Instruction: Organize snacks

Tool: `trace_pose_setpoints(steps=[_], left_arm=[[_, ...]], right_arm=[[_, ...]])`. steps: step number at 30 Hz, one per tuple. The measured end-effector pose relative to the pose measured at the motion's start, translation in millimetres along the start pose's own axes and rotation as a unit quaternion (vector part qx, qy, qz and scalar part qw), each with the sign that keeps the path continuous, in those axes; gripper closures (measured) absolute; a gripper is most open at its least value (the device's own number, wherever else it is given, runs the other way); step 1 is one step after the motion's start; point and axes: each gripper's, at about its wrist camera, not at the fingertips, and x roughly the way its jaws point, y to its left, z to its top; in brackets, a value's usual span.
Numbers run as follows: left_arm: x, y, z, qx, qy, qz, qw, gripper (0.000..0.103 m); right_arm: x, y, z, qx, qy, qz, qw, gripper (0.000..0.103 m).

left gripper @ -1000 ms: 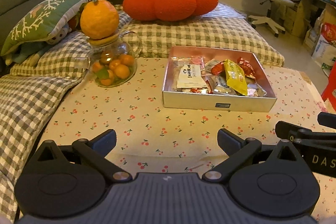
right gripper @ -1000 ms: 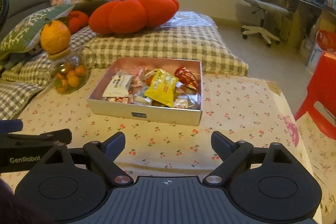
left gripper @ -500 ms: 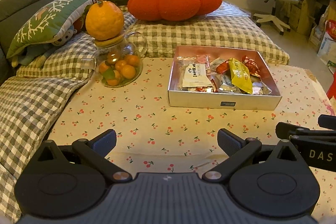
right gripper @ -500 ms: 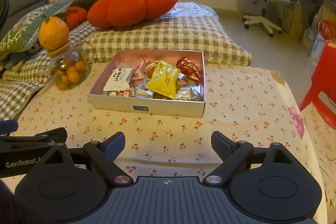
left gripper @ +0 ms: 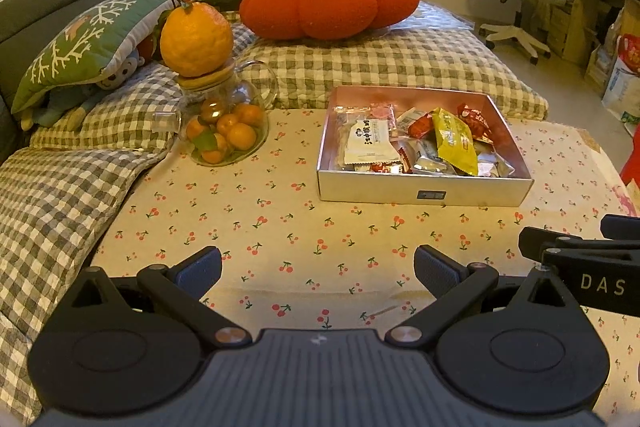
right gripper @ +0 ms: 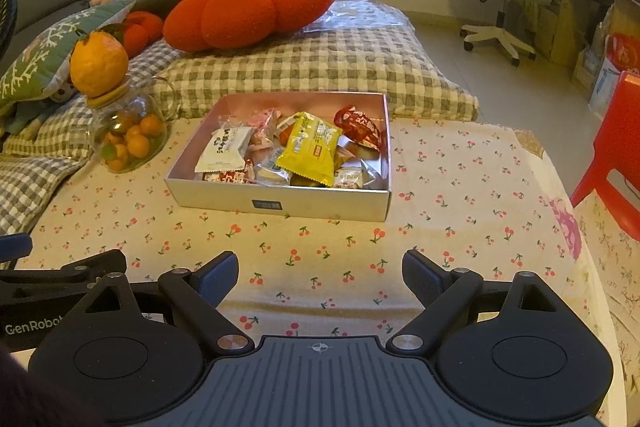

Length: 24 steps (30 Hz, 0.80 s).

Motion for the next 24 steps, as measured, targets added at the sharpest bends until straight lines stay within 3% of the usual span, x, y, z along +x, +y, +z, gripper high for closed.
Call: trace_pose_setpoints(steps=[24], left_arm=[[0.9, 0.6, 0.0, -0.001, 0.001, 0.0, 1.0, 0.0]], right_arm=[[0.0, -0.8, 0.9, 0.006, -0.001, 0.0, 1.0, 0.012]])
